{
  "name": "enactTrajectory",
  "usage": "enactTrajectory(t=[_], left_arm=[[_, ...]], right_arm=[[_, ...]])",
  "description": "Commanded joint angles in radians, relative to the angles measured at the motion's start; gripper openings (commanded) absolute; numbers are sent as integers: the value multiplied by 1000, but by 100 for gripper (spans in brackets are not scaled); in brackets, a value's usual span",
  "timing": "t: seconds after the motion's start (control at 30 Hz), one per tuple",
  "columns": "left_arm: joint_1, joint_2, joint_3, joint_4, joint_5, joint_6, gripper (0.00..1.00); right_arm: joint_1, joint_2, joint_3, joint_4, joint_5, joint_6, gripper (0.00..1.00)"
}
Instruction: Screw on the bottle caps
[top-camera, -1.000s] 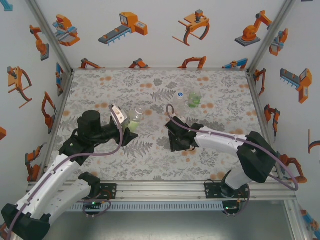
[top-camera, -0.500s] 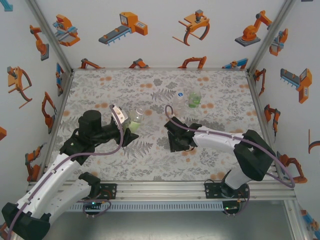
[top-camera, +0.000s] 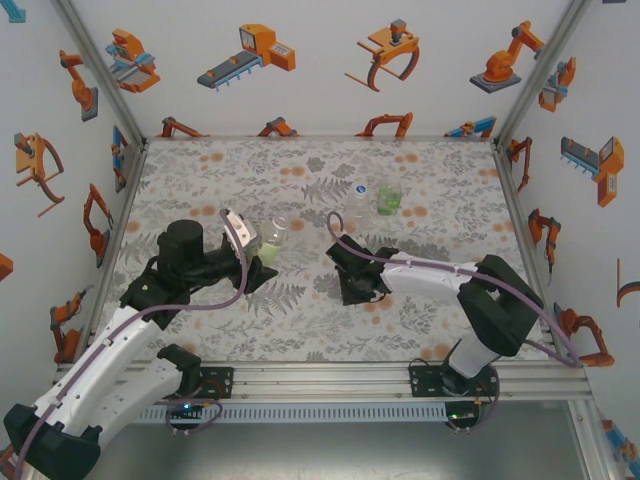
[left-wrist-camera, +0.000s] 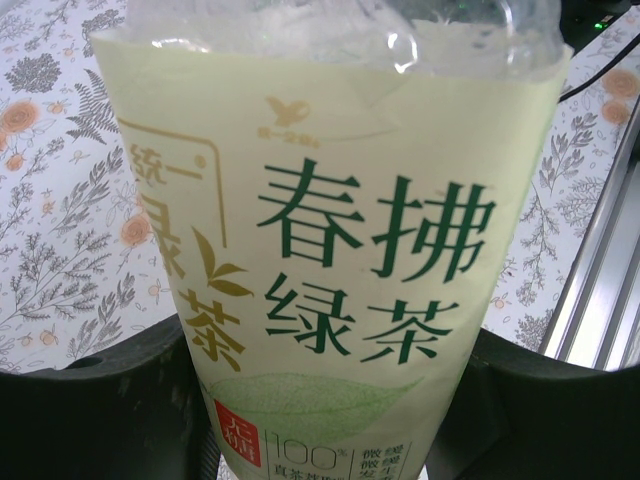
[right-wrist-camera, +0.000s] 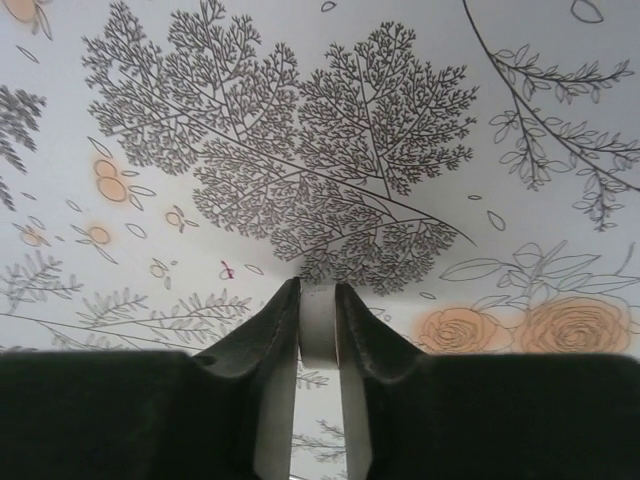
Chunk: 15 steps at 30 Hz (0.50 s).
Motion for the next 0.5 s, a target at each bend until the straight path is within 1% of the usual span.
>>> enactTrajectory(t=[0.0, 0.1, 0.3, 0.37, 0.47], left_arm=[[6, -1, 26, -2, 28, 9, 0], [5, 2, 26, -2, 28, 9, 0], [6, 2, 27, -2, 30, 9, 0], [5, 3, 27, -3, 30, 8, 0], [6, 0, 26, -2, 27, 8, 0]], right_arm=[[-5, -19, -25, 49, -34, 38, 18], [-19, -48, -62, 153, -103, 76, 16], [-91, -78, -241, 500, -281, 215, 17], [-121, -87, -303, 561, -303, 251, 23], [-160, -144, -373, 515, -271, 253, 31]])
